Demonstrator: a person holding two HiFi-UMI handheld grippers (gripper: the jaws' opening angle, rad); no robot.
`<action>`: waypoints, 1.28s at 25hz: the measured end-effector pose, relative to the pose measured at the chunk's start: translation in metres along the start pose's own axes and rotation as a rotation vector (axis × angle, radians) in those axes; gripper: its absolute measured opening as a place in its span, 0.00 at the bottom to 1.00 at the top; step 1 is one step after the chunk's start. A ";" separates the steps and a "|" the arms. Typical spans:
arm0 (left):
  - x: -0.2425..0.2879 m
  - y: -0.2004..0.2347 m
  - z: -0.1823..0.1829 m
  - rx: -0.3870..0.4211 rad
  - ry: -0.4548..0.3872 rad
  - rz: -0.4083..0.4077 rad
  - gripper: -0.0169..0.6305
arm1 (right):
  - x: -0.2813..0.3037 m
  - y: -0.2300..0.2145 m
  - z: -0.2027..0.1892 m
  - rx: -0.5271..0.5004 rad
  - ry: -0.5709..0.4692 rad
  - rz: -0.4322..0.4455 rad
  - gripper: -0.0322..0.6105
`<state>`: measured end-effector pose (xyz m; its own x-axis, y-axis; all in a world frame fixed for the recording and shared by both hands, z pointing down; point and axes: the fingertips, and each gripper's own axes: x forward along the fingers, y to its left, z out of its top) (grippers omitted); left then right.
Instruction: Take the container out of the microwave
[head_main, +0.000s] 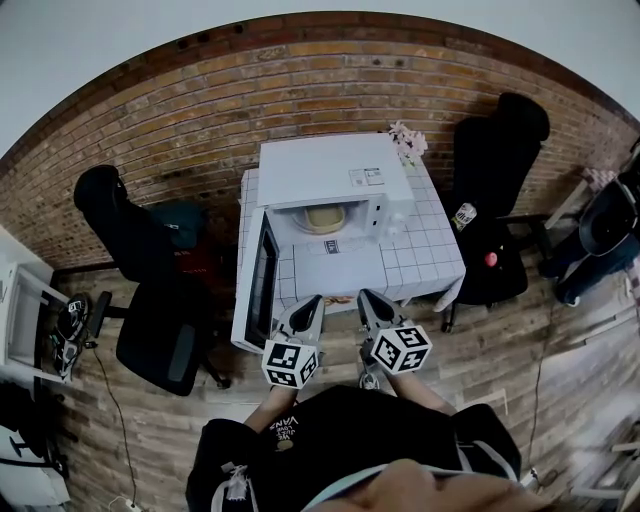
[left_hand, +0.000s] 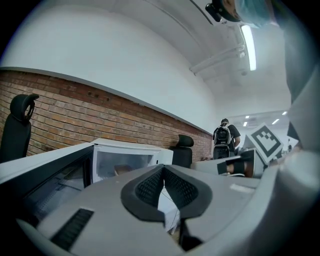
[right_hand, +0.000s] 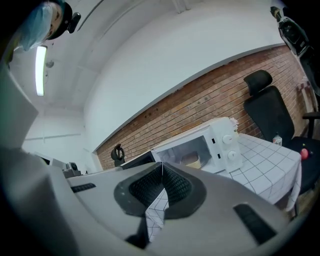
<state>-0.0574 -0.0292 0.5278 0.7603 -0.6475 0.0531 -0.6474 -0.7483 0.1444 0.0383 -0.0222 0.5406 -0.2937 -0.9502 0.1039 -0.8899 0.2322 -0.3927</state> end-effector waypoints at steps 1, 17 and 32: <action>0.004 -0.001 -0.001 -0.003 0.001 0.008 0.04 | 0.001 -0.004 0.001 0.000 0.005 0.005 0.06; 0.071 -0.012 -0.015 -0.054 0.024 0.157 0.04 | 0.025 -0.070 0.024 0.008 0.076 0.123 0.06; 0.123 -0.016 -0.025 -0.105 0.039 0.205 0.04 | 0.049 -0.111 0.029 0.017 0.130 0.170 0.06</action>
<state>0.0484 -0.0932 0.5569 0.6164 -0.7766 0.1299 -0.7808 -0.5815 0.2284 0.1332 -0.1005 0.5628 -0.4829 -0.8625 0.1515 -0.8177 0.3823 -0.4303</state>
